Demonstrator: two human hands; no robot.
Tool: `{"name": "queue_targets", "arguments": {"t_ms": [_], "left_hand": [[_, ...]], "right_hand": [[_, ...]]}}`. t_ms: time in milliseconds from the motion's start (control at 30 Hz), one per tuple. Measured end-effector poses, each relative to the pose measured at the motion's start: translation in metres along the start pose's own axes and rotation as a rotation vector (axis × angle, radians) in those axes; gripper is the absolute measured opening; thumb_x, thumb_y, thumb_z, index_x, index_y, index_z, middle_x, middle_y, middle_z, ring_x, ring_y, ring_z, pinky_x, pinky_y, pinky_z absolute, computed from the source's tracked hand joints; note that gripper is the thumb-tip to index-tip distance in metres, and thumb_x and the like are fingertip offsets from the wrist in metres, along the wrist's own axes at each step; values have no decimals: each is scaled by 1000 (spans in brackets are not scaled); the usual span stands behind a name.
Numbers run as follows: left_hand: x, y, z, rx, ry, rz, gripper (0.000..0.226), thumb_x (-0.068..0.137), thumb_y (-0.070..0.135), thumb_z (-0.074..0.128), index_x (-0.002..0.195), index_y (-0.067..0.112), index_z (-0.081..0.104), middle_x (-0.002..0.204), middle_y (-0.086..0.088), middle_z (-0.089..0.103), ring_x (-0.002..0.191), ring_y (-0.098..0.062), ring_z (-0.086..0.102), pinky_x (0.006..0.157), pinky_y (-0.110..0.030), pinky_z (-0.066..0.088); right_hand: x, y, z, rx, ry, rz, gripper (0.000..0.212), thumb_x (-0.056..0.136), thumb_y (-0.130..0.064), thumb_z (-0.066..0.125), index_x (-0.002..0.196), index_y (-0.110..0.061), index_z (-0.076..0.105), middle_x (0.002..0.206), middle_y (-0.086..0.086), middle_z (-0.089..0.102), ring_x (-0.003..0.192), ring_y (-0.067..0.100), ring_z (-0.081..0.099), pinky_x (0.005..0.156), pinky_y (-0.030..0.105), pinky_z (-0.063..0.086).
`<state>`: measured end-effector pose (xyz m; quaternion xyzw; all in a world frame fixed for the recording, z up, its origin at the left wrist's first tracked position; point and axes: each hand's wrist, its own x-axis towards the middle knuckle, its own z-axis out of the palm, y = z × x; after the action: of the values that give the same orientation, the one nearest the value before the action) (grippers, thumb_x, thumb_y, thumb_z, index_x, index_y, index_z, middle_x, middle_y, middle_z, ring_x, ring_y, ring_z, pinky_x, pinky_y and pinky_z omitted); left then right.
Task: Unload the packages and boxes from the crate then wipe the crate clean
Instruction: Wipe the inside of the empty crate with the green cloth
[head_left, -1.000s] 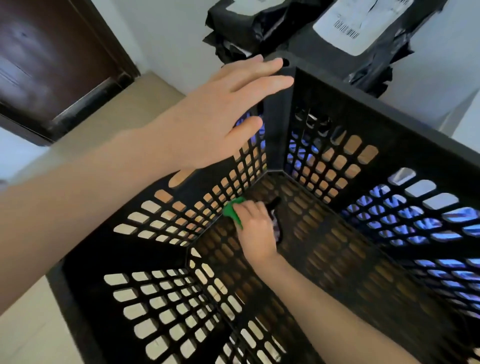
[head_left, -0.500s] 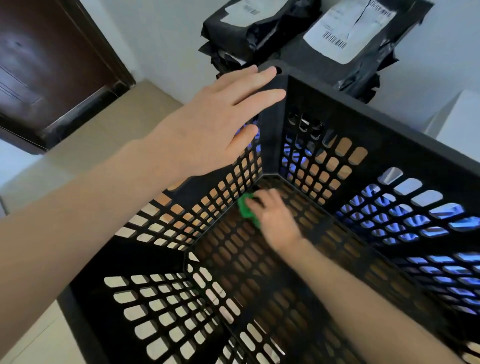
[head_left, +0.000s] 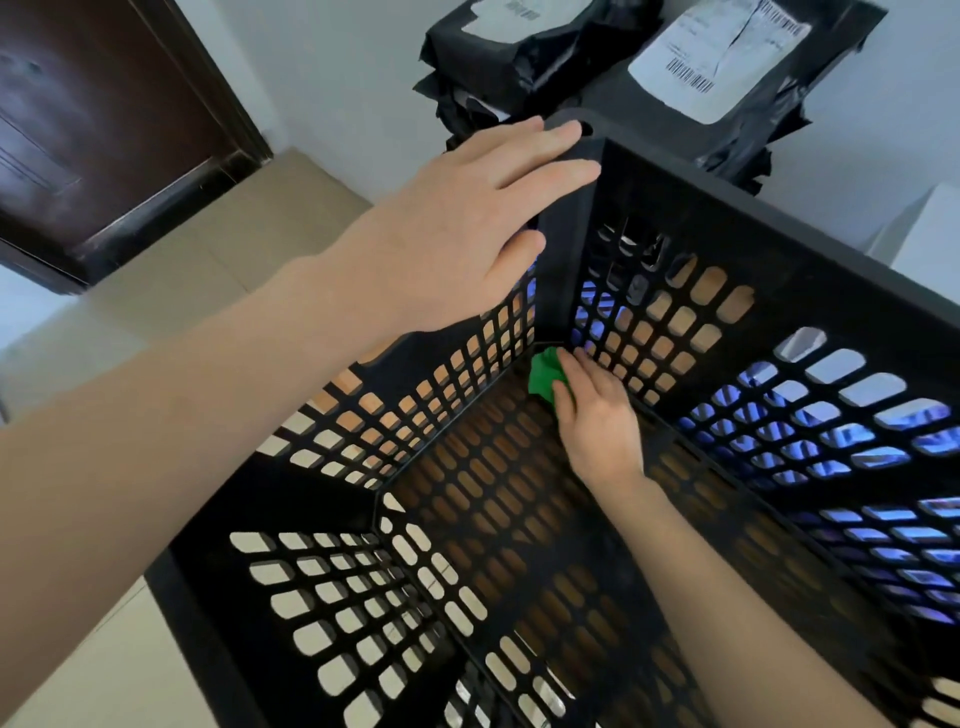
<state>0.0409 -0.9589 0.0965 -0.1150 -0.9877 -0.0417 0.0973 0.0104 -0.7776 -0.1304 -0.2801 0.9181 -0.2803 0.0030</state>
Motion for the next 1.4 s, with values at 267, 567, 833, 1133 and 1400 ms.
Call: {"name": "queue_targets", "arguments": {"t_ms": [267,567,833,1133,1400], "left_hand": [[1,1,-1,-6,4,7,51,98,20,41,148,12,37,157,-8,30,147,-26,22,118,-38,25],[1,2,-2,-7,9,-12,50,99,16,45,148,12,37,157,-7,30,147,-25,22,116,-25,14],[2,4,-4,20,-2,-25,50,100,18,45,149,15,36,158,-3,28,148,-23,21,111,-23,16],[0,2,-3,-9,13,-22,51,100,19,44,149,14,35,158,-4,28,147,-23,21,117,-24,13],[0,-1,0,-14,28,-22,50,101,21,42,150,16,34,159,-3,27,148,-21,19,117,-21,9]], "right_hand": [[-5,-6,16,-86,90,27,33,88,-25,65,121,-20,67,123,10,60,116,35,52,108,52,37],[-81,-61,30,89,-106,-382,42,72,-19,78,113,-23,68,107,-1,67,98,21,58,82,41,53],[-121,-59,41,36,-270,-686,37,93,-39,53,130,-35,53,143,5,45,133,31,38,111,53,31],[-79,-10,11,-31,-172,-635,59,76,-9,74,131,-20,56,133,6,54,115,24,52,99,39,48],[-32,42,-11,-293,149,-86,44,79,4,69,120,-10,66,117,18,63,97,37,58,88,48,50]]}}
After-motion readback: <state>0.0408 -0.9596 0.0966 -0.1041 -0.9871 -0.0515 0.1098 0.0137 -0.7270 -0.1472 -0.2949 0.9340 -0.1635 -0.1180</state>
